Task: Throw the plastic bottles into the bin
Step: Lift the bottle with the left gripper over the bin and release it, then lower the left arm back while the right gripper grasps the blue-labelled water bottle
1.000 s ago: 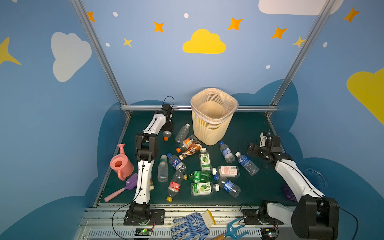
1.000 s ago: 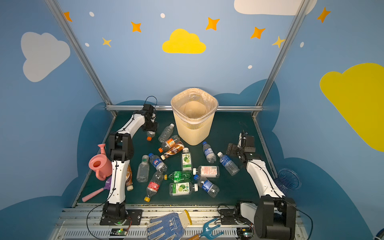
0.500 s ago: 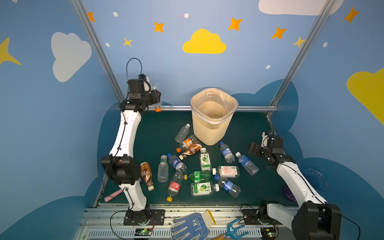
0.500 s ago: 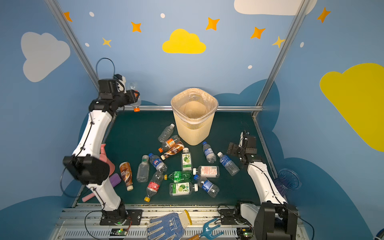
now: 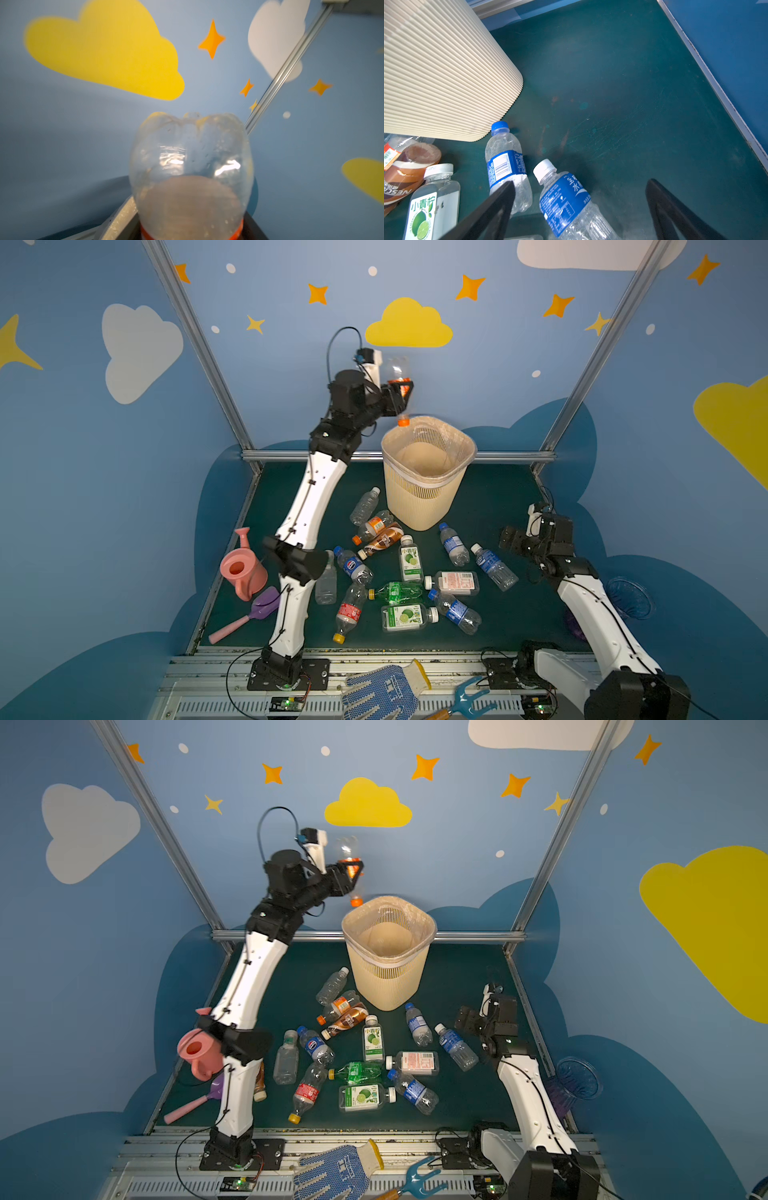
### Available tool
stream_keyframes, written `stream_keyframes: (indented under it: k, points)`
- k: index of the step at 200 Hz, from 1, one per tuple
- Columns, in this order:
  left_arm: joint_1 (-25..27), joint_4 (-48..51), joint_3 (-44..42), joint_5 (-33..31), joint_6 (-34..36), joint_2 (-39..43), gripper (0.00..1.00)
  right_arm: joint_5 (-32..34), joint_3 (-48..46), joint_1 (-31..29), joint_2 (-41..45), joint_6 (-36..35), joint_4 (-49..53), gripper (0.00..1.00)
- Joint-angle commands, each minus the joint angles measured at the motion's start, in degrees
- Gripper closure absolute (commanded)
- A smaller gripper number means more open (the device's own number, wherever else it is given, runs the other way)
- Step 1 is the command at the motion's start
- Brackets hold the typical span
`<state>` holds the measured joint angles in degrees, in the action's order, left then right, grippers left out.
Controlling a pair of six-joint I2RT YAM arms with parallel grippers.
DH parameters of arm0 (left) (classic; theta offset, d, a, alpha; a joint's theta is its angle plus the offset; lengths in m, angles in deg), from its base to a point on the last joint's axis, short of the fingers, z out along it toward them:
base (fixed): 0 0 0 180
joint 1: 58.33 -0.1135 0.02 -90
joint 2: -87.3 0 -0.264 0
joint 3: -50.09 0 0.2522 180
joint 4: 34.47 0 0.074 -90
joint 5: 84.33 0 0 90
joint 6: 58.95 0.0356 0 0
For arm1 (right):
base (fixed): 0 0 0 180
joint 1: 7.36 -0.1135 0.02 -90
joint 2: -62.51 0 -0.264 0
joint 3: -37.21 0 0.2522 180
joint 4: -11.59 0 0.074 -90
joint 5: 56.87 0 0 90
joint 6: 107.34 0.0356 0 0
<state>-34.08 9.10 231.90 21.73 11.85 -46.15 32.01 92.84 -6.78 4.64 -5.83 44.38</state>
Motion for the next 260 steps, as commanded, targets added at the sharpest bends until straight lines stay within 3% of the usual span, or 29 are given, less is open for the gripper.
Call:
stream_keyframes:
  k: [1,9,14,18,40,67,95,155,215,260]
  points:
    - [-0.9,7.8,1.2,1.3,-3.9,3.9,0.20,0.6,0.6,0.5,2.8,-0.5,2.7,0.02]
    - [-0.6,3.2,-5.5,-0.4,-3.0,9.3,0.14,0.9,0.4,0.7,3.5,-0.3,2.8,0.02]
    - [-0.2,0.2,-9.9,-2.1,-2.2,12.6,0.02,0.9,0.3,0.9,3.9,-0.1,3.0,0.02]
    - [0.0,-1.9,-13.1,-3.3,-1.6,15.3,0.00,1.0,0.2,0.8,4.3,0.1,3.1,0.02]
    - [0.6,-9.9,-27.1,-7.7,2.0,27.6,0.00,0.8,-0.1,1.1,5.3,1.3,3.5,0.02]
    - [0.7,-12.2,-40.6,-11.1,6.2,38.7,0.00,0.3,-0.1,1.2,5.2,3.2,5.4,0.02]
    - [0.5,-17.4,-60.5,-17.3,8.6,50.3,0.00,1.6,0.0,1.2,4.6,5.3,10.0,0.02]
    - [-4.3,-16.2,-93.3,-21.4,-1.2,67.7,0.00,-3.2,-1.9,0.5,0.5,7.0,12.1,0.02]
    - [-8.8,-11.6,-112.1,-21.2,-7.7,78.7,0.00,1.2,3.5,-5.1,-12.5,2.6,17.1,0.04]
    - [-11.7,-11.1,-115.7,-19.5,-9.7,80.7,0.00,7.0,9.3,-8.9,-21.7,-2.3,22.8,0.11]
